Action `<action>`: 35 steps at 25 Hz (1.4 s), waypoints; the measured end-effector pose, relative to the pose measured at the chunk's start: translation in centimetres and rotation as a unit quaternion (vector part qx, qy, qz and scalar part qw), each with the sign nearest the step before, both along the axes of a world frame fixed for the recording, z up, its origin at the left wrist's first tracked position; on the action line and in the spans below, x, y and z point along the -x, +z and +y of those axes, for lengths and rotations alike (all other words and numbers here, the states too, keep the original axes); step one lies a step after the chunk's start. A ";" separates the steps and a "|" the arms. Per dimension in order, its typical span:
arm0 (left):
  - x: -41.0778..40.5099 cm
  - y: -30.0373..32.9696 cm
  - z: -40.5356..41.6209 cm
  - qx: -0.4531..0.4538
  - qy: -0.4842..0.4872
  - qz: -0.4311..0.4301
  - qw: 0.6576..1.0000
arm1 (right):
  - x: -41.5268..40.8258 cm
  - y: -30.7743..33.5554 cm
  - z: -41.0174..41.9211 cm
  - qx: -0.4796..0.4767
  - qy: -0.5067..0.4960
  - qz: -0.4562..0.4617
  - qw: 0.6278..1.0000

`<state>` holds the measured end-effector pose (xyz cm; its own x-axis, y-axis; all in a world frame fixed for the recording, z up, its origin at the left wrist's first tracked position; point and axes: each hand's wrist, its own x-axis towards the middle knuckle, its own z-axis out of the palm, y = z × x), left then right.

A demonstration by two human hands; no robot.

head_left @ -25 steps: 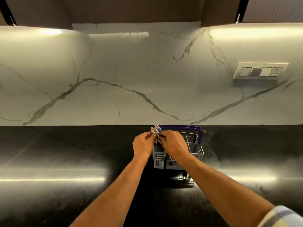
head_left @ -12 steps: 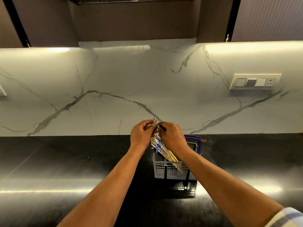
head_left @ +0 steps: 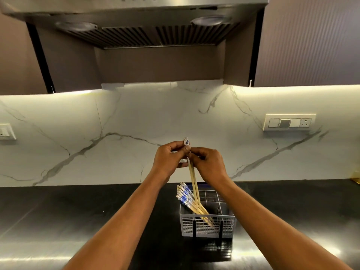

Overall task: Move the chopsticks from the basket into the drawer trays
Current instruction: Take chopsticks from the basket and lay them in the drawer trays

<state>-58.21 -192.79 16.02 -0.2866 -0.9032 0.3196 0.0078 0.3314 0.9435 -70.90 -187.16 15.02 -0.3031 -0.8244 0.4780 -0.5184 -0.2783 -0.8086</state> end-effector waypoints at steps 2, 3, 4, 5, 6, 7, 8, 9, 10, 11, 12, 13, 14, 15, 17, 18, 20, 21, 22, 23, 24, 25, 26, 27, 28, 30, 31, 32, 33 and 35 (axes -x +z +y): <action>0.0 1.1 0.5 0.006 -0.008 -0.017 1.000 | 0.2 0.6 0.5 0.004 0.011 -0.017 1.000; -0.1 1.6 0.7 0.011 -0.011 -0.025 1.000 | 0.4 0.7 0.7 0.004 0.018 -0.026 1.000; -0.1 2.0 0.9 0.015 -0.012 -0.028 0.999 | 0.6 0.8 0.8 0.000 0.026 -0.035 0.999; 0.0 2.5 1.1 0.016 -0.013 -0.026 0.999 | 0.9 0.8 1.0 -0.008 0.036 -0.044 0.998; 0.0 3.0 1.4 0.016 -0.015 -0.021 1.000 | 1.1 0.7 1.3 -0.019 0.047 -0.055 0.997; 0.1 3.4 1.6 0.017 -0.018 -0.018 1.000 | 1.4 0.5 1.8 -0.032 0.061 -0.069 0.995; 0.1 3.7 1.8 0.019 -0.022 -0.018 0.999 | 1.6 0.2 2.3 -0.045 0.077 -0.084 0.993; 0.0 3.9 2.0 0.020 -0.025 -0.020 0.999 | 1.8 0.0 2.8 -0.061 0.094 -0.099 0.989; 0.0 4.1 2.2 0.018 -0.028 -0.021 0.999 | 2.0 -0.3 3.4 -0.080 0.109 -0.112 0.984; -0.1 4.1 2.4 0.013 -0.030 -0.021 0.999 | 2.2 -0.6 3.9 -0.103 0.121 -0.129 0.979; -0.2 3.9 2.6 0.005 -0.034 -0.022 0.999 | 2.4 -1.0 4.4 -0.125 0.129 -0.148 0.972; -0.2 3.6 2.9 -0.005 -0.038 -0.022 0.999 | 2.5 -1.5 4.9 -0.147 0.136 -0.163 0.966; -0.2 3.0 3.3 -0.016 -0.043 -0.023 0.999 | 2.6 -2.2 5.5 -0.166 0.139 -0.169 0.962; -0.2 2.3 3.9 -0.029 -0.047 -0.024 0.998 | 2.6 -3.0 6.2 -0.184 0.139 -0.169 0.958; -0.4 -0.2 5.5 -0.061 -0.052 -0.026 0.996 | 2.4 -5.2 8.0 -0.216 0.140 -0.183 0.949; -0.6 -1.9 6.6 -0.080 -0.055 -0.028 0.995 | 2.2 -6.8 9.2 -0.230 0.149 -0.200 0.941; -1.2 -6.3 9.2 -0.125 -0.069 -0.033 0.989 | 1.8 -11.0 12.1 -0.257 0.172 -0.231 0.922; -1.7 -8.7 10.7 -0.149 -0.080 -0.033 0.985 | 1.4 -13.4 13.7 -0.274 0.177 -0.238 0.915; -2.2 -11.5 12.2 -0.179 -0.090 -0.033 0.979 | 0.8 -16.2 15.6 -0.296 0.175 -0.245 0.906; -2.7 -14.4 13.7 -0.212 -0.095 -0.034 0.972 | 0.1 -19.0 17.5 -0.316 0.171 -0.253 0.898; -3.2 -17.2 15.3 -0.244 -0.098 -0.039 0.964 | -0.7 -21.7 19.4 -0.338 0.166 -0.260 0.889; -3.8 -20.0 16.8 -0.276 -0.101 -0.049 0.955 | -1.4 -24.2 21.2 -0.361 0.160 -0.270 0.878; -4.4 -22.5 18.3 -0.301 -0.104 -0.061 0.946 | -2.2 -26.5 23.0 -0.386 0.151 -0.284 0.865; -5.1 -24.8 19.4 -0.317 -0.104 -0.074 0.940 | -2.9 -28.4 24.4 -0.406 0.136 -0.300 0.853; -5.8 -26.8 20.5 -0.332 -0.098 -0.085 0.934 | -3.6 -30.0 25.6 -0.422 0.120 -0.311 0.843; -7.3 -30.4 22.0 -0.378 -0.061 -0.102 0.918 | -5.0 -33.1 27.0 -0.444 0.082 -0.323 0.832; -8.0 -32.1 22.6 -0.408 -0.037 -0.109 0.906 | -5.8 -34.4 27.4 -0.451 0.064 -0.325 0.829; -8.7 -33.5 23.0 -0.437 -0.013 -0.115 0.892 | -6.7 -35.6 27.7 -0.453 0.046 -0.321 0.830; -9.4 -35.0 23.2 -0.462 0.008 -0.122 0.878 | -7.5 -36.6 27.8 -0.453 0.030 -0.315 0.834; -10.3 -37.4 23.3 -0.489 0.035 -0.158 0.857 | -9.0 -38.3 28.0 -0.457 0.006 -0.283 0.843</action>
<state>-47.88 -169.47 -21.40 -0.1533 -0.7133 -0.6839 -0.2860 -0.6305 0.7216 -61.88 -159.18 -23.32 -0.2574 -0.7746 -0.5777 0.0205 0.5933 -0.8047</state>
